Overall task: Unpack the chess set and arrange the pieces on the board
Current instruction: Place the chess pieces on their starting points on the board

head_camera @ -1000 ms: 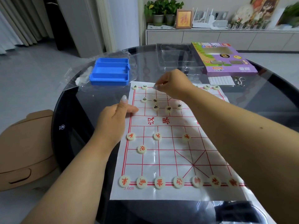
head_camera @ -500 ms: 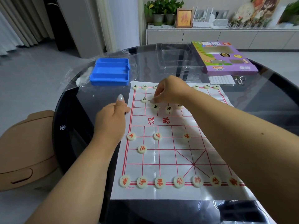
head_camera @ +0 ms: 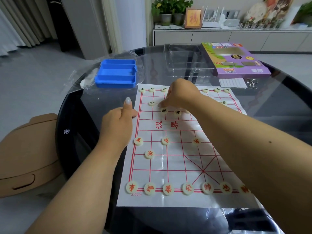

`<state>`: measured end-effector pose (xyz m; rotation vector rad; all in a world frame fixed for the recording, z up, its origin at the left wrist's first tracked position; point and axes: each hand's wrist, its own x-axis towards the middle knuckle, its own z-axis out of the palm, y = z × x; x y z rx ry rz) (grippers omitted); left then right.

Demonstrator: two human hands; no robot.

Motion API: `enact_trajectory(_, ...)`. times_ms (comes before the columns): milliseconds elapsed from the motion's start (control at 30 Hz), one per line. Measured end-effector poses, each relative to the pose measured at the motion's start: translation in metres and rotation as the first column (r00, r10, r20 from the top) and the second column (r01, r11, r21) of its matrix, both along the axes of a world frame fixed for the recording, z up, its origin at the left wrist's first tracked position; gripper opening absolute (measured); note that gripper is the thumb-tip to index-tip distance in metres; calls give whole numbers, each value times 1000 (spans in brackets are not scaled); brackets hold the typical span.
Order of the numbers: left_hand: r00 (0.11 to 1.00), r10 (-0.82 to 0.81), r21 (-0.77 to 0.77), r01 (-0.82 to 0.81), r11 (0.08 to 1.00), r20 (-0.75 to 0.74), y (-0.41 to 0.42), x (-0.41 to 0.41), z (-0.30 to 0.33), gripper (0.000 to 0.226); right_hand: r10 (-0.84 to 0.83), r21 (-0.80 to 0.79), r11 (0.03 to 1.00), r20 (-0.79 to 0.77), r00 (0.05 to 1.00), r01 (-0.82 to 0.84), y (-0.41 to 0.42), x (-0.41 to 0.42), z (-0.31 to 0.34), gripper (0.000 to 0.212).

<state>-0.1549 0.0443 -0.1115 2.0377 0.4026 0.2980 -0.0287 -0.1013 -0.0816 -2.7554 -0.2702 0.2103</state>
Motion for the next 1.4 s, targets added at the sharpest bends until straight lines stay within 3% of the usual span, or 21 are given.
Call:
enact_trajectory(367, 1000, -3, 12, 3, 1000, 3, 0, -1, 1, 60, -17, 48, 999, 19, 1000, 16, -1, -2, -4, 38)
enact_trajectory(500, 999, 30, 48, -29, 998, -13, -1, -2, 2, 59, 154, 199, 965, 97, 983, -170, 7, -18, 2, 22)
enact_trajectory(600, 998, 59, 52, -59, 997, -10, 0, -1, -2, 58, 328, 139, 927, 149, 933, -348, 21, -29, -1, 22)
enact_trajectory(733, 998, 65, 37, -66, 997, 12, 3, 1, -5, 55, 403, 61, 907, 167, 900, -417, 31, -28, -9, 24)
enact_trajectory(967, 999, 45, 47, -46, 998, 10, 4, 1, -6, 54, 435, 68, 890, 171, 884, -451, 28, -27, -10, 29)
enact_trajectory(1167, 1000, -10, 12, 10, 1000, 0, 3, -1, -5, 58, 279, 206, 921, 245, 929, -331, -27, -16, 15, 22)
enact_trajectory(1400, 1000, -11, 19, 11, 1000, 6, 3, 0, -4, 58, 266, 70, 959, 106, 958, -274, -76, -19, 11, 22)
